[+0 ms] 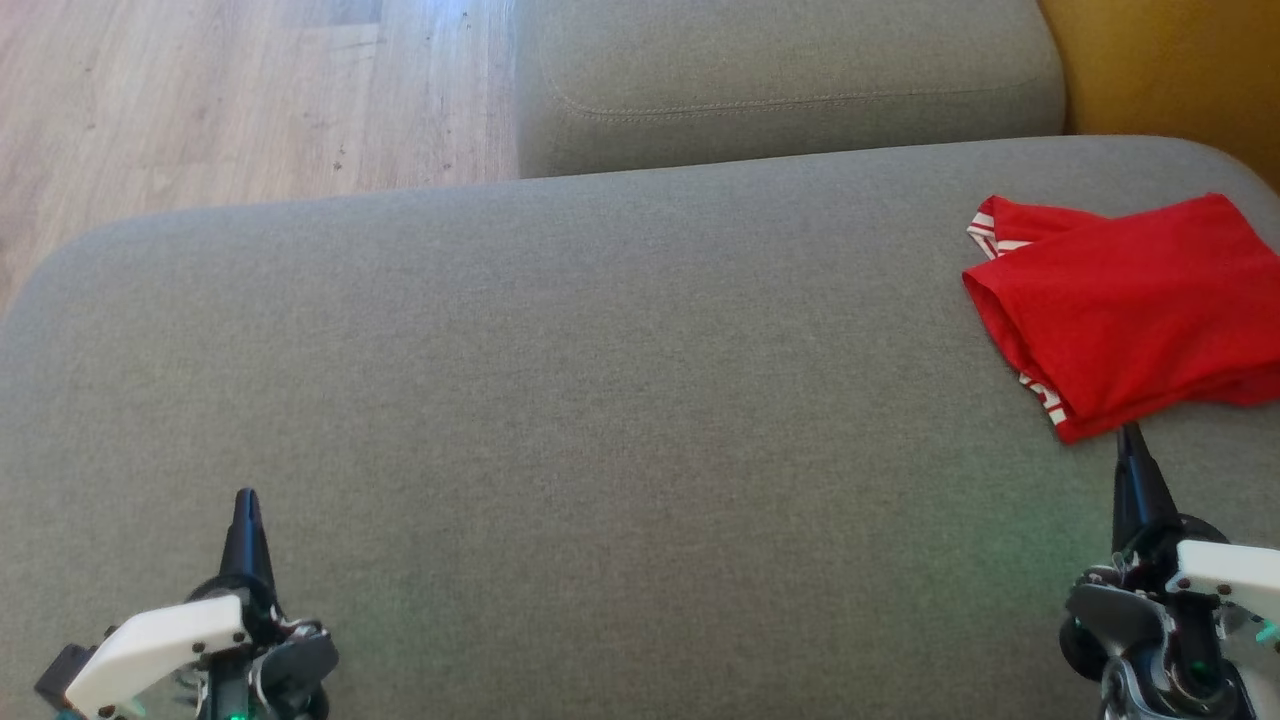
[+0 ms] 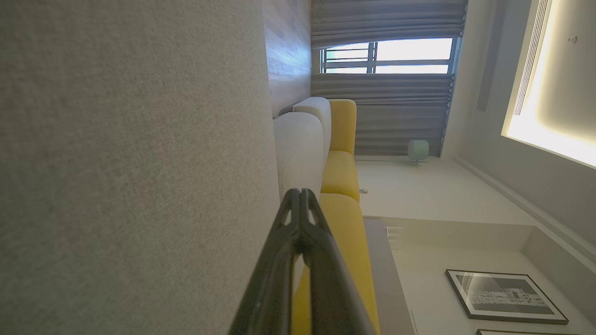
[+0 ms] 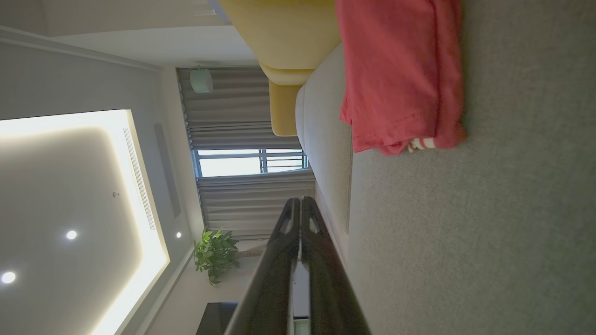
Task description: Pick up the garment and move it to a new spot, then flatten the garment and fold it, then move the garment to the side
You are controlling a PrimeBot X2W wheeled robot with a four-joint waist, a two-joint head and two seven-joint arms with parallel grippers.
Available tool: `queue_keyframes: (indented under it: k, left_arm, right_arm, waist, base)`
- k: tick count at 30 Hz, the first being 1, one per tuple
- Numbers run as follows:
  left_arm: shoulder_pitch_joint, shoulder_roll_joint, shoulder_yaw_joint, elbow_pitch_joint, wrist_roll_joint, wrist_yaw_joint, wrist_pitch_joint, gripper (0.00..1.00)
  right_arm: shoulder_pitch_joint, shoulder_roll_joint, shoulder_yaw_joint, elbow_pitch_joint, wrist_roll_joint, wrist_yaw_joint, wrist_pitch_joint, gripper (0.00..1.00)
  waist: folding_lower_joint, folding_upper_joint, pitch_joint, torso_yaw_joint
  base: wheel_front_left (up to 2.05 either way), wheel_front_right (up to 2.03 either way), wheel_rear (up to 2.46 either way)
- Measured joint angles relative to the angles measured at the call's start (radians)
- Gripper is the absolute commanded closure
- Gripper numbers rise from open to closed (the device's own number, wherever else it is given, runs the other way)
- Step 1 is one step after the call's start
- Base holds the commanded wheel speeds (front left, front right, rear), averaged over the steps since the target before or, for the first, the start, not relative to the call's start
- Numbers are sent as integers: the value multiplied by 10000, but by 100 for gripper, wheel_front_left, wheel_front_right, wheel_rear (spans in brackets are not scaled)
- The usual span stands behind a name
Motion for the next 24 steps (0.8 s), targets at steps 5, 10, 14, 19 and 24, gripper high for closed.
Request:
queue_keyframes:
  k: [5,10,14,19,24]
  left_arm:
    - [0,0,0,0,0,0,0,100]
    - [0,0,0,0,0,0,2,100]
    - [0,0,0,0,0,0,0,100]
    - [0,0,0,0,0,0,0,100]
    - [0,0,0,0,0,0,2,100]
  right_arm:
    - [0,0,0,0,0,0,0,100]
    - [0,0,0,0,0,0,0,100]
    - [0,0,0,0,0,0,0,100]
    - [0,0,0,0,0,0,0,100]
    - [0,0,0,0,0,0,0,100]
  waist:
    - [0,0,0,0]
    - [0,0,0,0]
    - [0,0,0,0]
    - [0,0,0,0]
    - [0,0,0,0]
  base:
    - [0,0,0]
    - [0,0,0]
    - [0,0,0]
    - [0,0,0]
    - [0,0,0]
